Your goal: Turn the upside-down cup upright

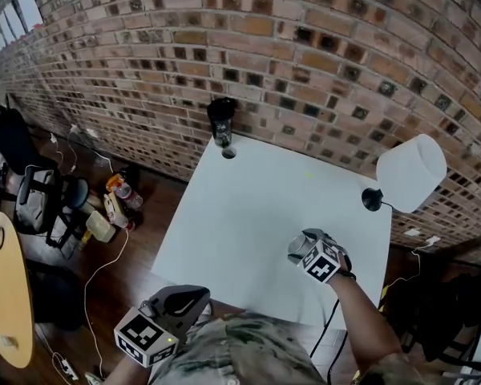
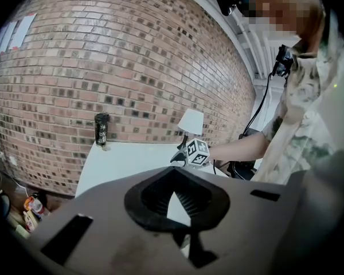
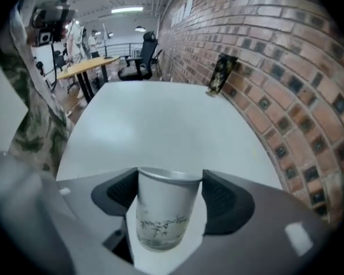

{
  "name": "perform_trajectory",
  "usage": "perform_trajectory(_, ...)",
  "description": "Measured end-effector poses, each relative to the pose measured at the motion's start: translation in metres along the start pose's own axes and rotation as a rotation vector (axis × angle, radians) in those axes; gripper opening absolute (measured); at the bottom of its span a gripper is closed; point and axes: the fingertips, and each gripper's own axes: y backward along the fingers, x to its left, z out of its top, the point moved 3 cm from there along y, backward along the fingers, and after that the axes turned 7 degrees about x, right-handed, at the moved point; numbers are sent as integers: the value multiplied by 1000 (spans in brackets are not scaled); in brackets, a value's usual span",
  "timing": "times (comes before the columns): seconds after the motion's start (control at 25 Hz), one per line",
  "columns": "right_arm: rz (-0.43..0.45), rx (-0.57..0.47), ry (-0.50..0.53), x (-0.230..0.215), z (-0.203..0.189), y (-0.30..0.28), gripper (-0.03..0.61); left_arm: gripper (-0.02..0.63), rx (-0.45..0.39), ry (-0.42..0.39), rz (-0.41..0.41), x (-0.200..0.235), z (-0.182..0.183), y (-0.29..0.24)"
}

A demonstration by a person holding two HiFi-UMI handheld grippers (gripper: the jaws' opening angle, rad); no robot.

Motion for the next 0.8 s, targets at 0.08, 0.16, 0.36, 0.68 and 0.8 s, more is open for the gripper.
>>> perform_trajectory(0.08,-31,-126,-65,-4,5,12,341,6,0,1,1,0,0,1)
perform_trajectory(0.16,-76,-267,-126,-9,8,22,341,6,7,-11,-9,-2,1,-1)
perform_trajectory(0.36,-193,-524,-289,-13,-9,39,339,6,51,-55,-56,-20,6,-15)
perform_trajectory(0.68,-337,-692,-428,-9,-39,44,339,6,134,-129,-74,-46,20,-37)
perform_trajectory(0.8,-356,-724,-460,-5,-51,45,339,6,128,-162,-87,-60,29,-47)
